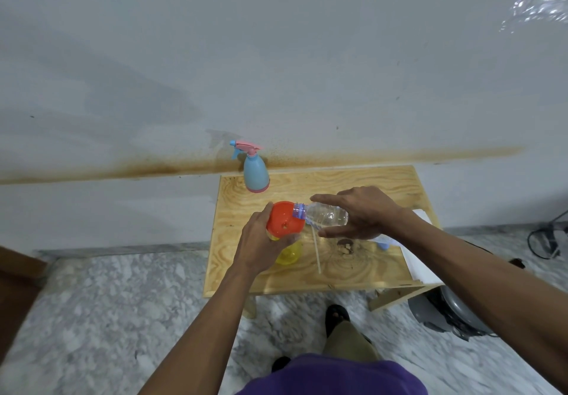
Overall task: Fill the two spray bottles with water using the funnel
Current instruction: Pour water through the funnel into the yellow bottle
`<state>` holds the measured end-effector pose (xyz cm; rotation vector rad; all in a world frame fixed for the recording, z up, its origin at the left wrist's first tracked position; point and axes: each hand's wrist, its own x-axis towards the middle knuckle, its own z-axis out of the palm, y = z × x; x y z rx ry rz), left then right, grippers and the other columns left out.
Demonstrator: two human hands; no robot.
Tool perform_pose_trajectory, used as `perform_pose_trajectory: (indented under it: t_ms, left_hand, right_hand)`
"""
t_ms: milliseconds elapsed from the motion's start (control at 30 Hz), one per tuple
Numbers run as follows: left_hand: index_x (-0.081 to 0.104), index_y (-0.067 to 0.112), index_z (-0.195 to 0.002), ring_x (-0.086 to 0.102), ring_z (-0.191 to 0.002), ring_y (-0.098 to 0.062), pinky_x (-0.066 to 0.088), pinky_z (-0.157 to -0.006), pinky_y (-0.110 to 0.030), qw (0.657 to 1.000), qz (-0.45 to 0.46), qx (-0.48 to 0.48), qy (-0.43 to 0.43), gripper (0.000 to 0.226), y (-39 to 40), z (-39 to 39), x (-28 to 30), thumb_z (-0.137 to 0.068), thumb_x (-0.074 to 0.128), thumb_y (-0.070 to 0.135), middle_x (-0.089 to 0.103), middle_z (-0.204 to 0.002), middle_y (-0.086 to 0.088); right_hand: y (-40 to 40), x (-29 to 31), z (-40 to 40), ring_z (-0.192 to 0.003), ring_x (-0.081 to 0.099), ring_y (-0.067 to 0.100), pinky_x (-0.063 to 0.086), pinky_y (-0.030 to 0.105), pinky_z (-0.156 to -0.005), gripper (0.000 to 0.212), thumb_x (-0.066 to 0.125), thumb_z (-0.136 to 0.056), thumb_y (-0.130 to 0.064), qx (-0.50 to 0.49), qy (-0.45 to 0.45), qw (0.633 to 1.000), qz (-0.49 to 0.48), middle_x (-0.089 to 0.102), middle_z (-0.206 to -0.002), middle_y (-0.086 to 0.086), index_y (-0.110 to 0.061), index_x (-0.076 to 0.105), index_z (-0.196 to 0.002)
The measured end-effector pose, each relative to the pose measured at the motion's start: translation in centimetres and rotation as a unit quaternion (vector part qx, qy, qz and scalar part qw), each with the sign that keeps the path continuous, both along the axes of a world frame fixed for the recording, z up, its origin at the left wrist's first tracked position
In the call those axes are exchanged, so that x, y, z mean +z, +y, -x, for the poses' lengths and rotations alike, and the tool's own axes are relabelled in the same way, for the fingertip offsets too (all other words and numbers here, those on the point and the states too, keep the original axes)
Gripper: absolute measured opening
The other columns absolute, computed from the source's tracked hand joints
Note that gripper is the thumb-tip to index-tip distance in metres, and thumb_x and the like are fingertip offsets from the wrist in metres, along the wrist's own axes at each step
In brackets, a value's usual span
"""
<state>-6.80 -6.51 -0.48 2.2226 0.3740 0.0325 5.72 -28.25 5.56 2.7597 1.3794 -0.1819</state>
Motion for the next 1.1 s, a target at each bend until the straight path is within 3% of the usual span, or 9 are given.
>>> perform_pose_trajectory:
  t_ms: [133, 200, 300, 400, 467, 733, 900, 1100]
  left_hand:
    - [0.030, 0.020, -0.154, 0.045, -0.115, -0.010, 0.033, -0.092, -0.023, 1.000, 0.003, -0.003, -0.001, 0.096, 0.0, 0.1, 0.1, -0.077, 0.081, 0.047, 0.051, -0.132, -0.001]
    - [0.029, 0.021, -0.154, 0.046, -0.116, -0.012, 0.034, -0.093, -0.024, 1.000, 0.002, -0.001, -0.001, 0.096, 0.0, 0.1, 0.0, -0.077, 0.081, 0.048, 0.051, -0.131, -0.001]
    - [0.032, 0.022, -0.152, 0.048, -0.115, -0.014, 0.034, -0.091, -0.024, 1.000, 0.000, 0.000, -0.005, 0.094, 0.1, 0.2, 0.0, -0.077, 0.081, 0.048, 0.051, -0.126, 0.001]
    - [0.032, 0.021, -0.153, 0.046, -0.112, -0.011, 0.033, -0.091, -0.024, 1.000, 0.000, 0.001, -0.006, 0.095, 0.0, 0.2, 0.0, -0.076, 0.081, 0.049, 0.051, -0.128, 0.000]
    - [0.035, 0.022, -0.151, 0.047, -0.112, -0.012, 0.034, -0.090, -0.025, 1.000, 0.001, -0.002, -0.012, 0.092, -0.1, 0.2, 0.0, -0.076, 0.082, 0.048, 0.051, -0.125, 0.002]
    - [0.031, 0.022, -0.154, 0.050, -0.121, -0.018, 0.036, -0.094, -0.025, 1.000, 0.007, 0.009, 0.007, 0.099, -0.1, 0.0, 0.1, -0.074, 0.082, 0.052, 0.052, -0.130, 0.001]
    - [0.031, 0.019, -0.154, 0.050, -0.122, -0.018, 0.037, -0.096, -0.026, 1.000, -0.002, 0.012, 0.004, 0.100, -0.1, 0.1, 0.2, -0.075, 0.081, 0.052, 0.053, -0.133, -0.001]
    - [0.032, 0.018, -0.155, 0.050, -0.120, -0.014, 0.036, -0.097, -0.025, 1.000, 0.001, 0.017, -0.001, 0.101, -0.2, 0.2, 0.1, -0.073, 0.081, 0.053, 0.055, -0.132, 0.000]
  right_hand:
    - [0.2, -0.5, 0.7, -0.108, 0.065, 0.022, 0.050, 0.032, -0.077, 0.083, 0.043, -0.076, -0.087, -0.052, 0.033, 0.995, -0.076, 0.067, -0.126, -0.006, -0.050, 0.027, -0.148]
    - [0.3, -0.8, 1.2, -0.100, 0.068, 0.019, 0.054, 0.034, -0.078, 0.085, 0.045, -0.072, -0.089, -0.096, 0.071, 0.981, -0.154, 0.069, -0.122, -0.006, -0.048, 0.032, -0.146]
    - [-0.2, -1.3, 1.6, -0.082, 0.068, 0.011, 0.057, 0.034, -0.077, 0.082, 0.059, -0.069, -0.082, -0.184, 0.151, 0.921, -0.309, 0.069, -0.102, -0.006, -0.046, 0.040, -0.139]
    - [-1.5, -2.2, 1.2, -0.090, 0.068, 0.011, 0.054, 0.031, -0.081, 0.069, 0.075, -0.077, -0.058, -0.280, 0.168, 0.852, -0.409, 0.068, -0.103, -0.004, -0.044, 0.041, -0.136]
    - [-2.6, -2.8, 0.9, -0.097, 0.066, 0.013, 0.051, 0.031, -0.083, 0.066, 0.077, -0.078, -0.054, -0.334, 0.157, 0.815, -0.448, 0.068, -0.104, -0.004, -0.042, 0.042, -0.133]
    - [-4.3, -5.2, -1.1, -0.109, 0.055, 0.020, 0.036, 0.029, -0.085, 0.066, 0.078, -0.080, -0.046, -0.453, 0.134, 0.736, -0.485, 0.062, -0.115, 0.004, -0.022, 0.044, -0.132]
    - [-5.2, -6.8, -2.7, -0.123, 0.052, 0.029, 0.039, 0.033, -0.092, 0.070, 0.080, -0.080, -0.038, -0.493, 0.144, 0.717, -0.471, 0.061, -0.125, 0.011, -0.017, 0.042, -0.135]
    - [-6.1, -8.7, -2.5, -0.121, 0.054, 0.034, 0.042, 0.038, -0.095, 0.073, 0.081, -0.079, -0.037, -0.514, 0.151, 0.710, -0.458, 0.062, -0.125, 0.017, -0.013, 0.043, -0.136]
